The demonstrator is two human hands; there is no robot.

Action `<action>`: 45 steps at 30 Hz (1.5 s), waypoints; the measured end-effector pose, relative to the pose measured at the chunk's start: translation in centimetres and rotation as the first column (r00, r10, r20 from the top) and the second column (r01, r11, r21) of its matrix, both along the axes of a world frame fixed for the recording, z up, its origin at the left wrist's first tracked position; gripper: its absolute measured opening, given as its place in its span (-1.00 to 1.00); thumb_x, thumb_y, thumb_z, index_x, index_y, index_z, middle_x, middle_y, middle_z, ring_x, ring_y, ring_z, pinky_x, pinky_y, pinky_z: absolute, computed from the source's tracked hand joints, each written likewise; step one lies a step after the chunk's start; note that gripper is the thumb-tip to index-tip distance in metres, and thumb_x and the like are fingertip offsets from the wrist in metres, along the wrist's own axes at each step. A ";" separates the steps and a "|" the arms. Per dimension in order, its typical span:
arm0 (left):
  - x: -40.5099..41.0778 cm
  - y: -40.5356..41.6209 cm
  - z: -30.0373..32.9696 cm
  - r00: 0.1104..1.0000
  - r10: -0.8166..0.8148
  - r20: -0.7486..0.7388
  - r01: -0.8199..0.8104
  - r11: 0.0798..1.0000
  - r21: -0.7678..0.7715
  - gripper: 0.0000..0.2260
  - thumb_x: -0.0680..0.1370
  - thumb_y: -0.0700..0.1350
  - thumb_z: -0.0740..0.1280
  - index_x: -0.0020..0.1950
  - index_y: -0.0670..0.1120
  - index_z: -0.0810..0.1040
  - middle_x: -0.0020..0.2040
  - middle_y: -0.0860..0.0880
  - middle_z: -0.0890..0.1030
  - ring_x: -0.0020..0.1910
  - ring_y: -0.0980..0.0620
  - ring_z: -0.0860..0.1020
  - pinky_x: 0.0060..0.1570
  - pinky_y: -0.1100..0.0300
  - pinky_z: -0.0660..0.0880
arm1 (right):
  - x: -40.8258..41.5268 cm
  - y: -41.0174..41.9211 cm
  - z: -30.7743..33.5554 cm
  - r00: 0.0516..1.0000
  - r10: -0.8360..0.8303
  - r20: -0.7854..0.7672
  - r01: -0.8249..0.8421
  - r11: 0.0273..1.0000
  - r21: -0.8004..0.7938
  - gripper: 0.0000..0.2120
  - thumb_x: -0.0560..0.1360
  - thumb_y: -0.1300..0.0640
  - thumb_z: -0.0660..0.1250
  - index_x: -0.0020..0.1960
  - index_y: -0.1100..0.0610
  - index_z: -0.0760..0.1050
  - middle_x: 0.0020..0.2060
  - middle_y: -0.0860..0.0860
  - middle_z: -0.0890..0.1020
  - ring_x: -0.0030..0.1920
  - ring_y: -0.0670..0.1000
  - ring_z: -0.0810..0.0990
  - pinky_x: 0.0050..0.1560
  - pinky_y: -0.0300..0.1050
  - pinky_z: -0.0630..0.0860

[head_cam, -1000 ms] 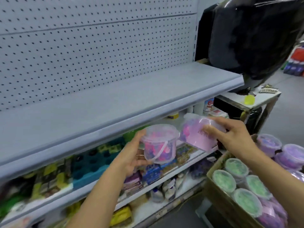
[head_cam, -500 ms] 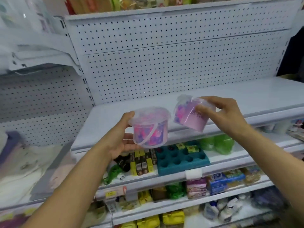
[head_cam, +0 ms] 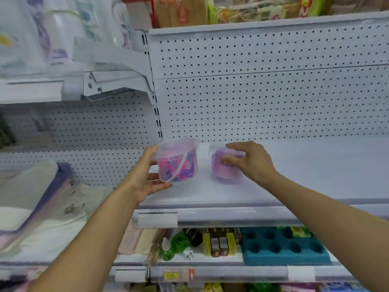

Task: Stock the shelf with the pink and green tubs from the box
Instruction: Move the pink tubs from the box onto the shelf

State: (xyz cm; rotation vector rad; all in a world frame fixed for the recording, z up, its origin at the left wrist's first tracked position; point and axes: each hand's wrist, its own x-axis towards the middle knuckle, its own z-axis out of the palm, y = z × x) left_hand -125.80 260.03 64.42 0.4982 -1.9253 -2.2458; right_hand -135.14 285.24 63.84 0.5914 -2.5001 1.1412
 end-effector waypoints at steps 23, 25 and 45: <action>-8.2 -8.5 -0.1 0.995 -0.075 0.063 0.069 0.993 0.091 -0.57 0.52 0.24 0.20 0.09 -0.09 0.54 -0.11 -0.13 0.56 -0.20 -0.10 0.59 -0.23 0.08 0.57 | -10.9 -11.5 1.2 0.879 0.477 0.004 -0.446 0.818 0.363 0.22 0.20 -0.07 0.59 0.52 -0.17 -0.24 0.51 -0.22 -0.12 0.50 -0.15 -0.14 0.50 -0.07 0.03; -8.9 -8.2 -0.1 0.982 -0.169 0.079 0.165 0.985 0.053 -0.56 0.51 0.26 0.18 0.06 -0.06 0.57 -0.06 -0.14 0.54 -0.17 -0.09 0.57 -0.22 0.08 0.55 | -8.8 -10.9 1.7 0.820 0.570 -0.055 -0.520 0.781 0.345 0.22 0.18 -0.04 0.61 0.50 -0.21 -0.23 0.47 -0.31 -0.09 0.48 -0.24 -0.12 0.41 -0.38 0.01; -19.3 -4.7 -0.8 0.938 -0.288 -0.195 -0.205 -0.005 -0.979 -0.68 0.55 -0.08 0.33 0.32 0.04 0.50 0.33 0.06 0.51 0.41 0.04 0.34 0.29 0.18 0.24 | -11.6 -0.3 -1.8 0.916 0.138 -0.378 0.109 0.819 0.564 -0.27 0.22 0.00 0.59 0.31 0.11 0.42 0.15 0.04 0.49 0.16 0.09 0.38 -0.30 -0.12 0.48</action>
